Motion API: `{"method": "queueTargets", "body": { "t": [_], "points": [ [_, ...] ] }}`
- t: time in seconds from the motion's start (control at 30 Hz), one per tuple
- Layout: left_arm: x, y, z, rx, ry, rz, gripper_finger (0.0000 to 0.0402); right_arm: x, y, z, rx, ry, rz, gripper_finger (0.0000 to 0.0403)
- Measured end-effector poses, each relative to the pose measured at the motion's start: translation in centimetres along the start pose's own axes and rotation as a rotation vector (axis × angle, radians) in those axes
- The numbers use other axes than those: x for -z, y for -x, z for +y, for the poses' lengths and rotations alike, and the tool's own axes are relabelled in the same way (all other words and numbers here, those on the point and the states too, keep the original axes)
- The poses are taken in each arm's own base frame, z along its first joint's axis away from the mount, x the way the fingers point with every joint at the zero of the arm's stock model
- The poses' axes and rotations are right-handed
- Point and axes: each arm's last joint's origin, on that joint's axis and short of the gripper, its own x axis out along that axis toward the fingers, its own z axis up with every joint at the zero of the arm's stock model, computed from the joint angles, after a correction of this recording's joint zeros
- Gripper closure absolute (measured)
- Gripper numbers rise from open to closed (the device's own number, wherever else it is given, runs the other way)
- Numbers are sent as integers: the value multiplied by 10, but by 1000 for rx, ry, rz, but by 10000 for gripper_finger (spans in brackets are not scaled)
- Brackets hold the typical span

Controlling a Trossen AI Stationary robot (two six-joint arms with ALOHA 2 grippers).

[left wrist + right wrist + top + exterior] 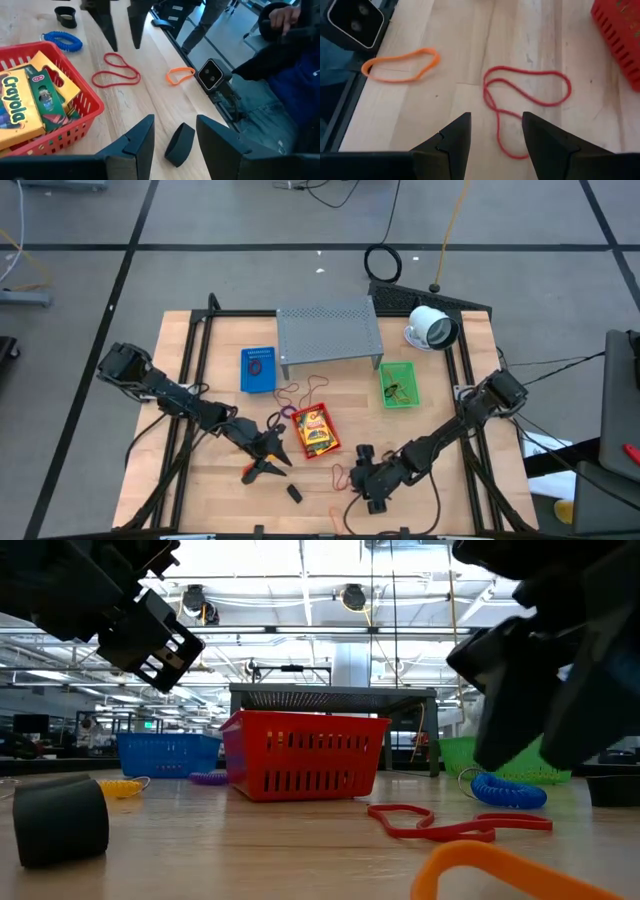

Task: Pick & Place Office Desk Supplies
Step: Put the bottom red rubber band into the green bin

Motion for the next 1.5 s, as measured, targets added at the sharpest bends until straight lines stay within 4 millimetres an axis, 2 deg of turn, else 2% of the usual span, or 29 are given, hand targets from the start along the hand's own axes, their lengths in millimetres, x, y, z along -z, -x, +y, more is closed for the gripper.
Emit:
{"method": "queueTargets", "body": {
  "t": [0.37, 0.67, 0.97, 1.17, 1.33, 1.5],
  "points": [
    [1, 0, 0, -1, 36, 9, 250, 4, -6, 1, -20, 46, 22, 236],
    [2, 0, 0, -4, 40, 17, 249, 13, -36, -2, -16, 102, -1, 236],
    [3, 0, 1, -9, 58, 33, 250, 5, -42, -4, -40, 116, -99, 236],
    [4, 0, 1, -12, 71, 42, 249, 2, -44, -13, -32, 94, -134, 238],
    [4, 0, 1, -12, 71, 42, 249, 8, -45, -23, -54, 28, -213, 279],
    [4, 0, 1, -12, 70, 42, 250, 18, -45, -30, -51, -49, -204, 378]
  ]
}}
